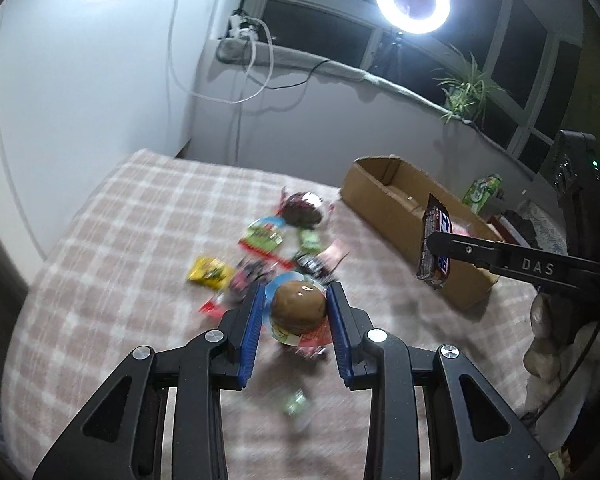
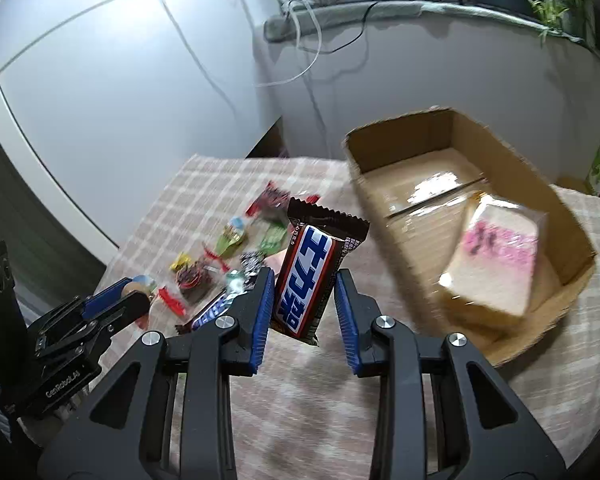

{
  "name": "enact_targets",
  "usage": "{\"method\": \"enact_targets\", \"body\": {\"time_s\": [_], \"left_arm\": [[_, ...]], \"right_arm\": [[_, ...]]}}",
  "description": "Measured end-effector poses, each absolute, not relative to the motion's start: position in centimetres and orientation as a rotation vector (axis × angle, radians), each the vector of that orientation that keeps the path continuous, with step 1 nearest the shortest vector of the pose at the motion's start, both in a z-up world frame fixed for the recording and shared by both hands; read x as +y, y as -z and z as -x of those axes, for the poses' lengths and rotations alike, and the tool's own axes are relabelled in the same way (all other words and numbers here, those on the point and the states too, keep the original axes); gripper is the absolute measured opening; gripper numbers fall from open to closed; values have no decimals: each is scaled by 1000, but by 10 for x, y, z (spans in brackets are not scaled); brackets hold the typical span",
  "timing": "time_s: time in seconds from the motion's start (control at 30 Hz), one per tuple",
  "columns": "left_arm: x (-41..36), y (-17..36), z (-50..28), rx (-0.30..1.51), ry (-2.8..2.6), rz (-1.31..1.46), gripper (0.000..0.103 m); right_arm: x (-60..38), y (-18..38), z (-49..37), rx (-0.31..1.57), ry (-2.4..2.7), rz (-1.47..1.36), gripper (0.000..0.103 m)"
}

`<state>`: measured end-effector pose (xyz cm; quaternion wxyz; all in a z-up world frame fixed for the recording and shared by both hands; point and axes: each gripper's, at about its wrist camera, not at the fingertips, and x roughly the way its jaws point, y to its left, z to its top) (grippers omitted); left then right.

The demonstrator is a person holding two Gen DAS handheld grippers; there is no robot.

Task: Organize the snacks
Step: 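Carry both snacks to the box and release them beside the bread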

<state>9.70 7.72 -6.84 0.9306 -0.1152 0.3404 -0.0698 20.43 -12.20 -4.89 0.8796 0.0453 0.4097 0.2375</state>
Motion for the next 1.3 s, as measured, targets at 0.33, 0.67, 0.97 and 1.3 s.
{"method": "enact_targets", "body": {"time_s": [0.33,0.67,0.97,1.3], "left_arm": [[33,43,-135,649,235,205,30],[-23,35,-182,653,316,190,30],[-63,46,-219,704,348,173,30],[-85,56,-231,741,360,145,31]], "right_arm": [[-186,36,-217,812,-391,-132,32],[-241,48,-234,835,-300,-158,32],[-269,64,-245,860,-254,-189,32],[-272,71,-250,876,-253,-183,33]]}}
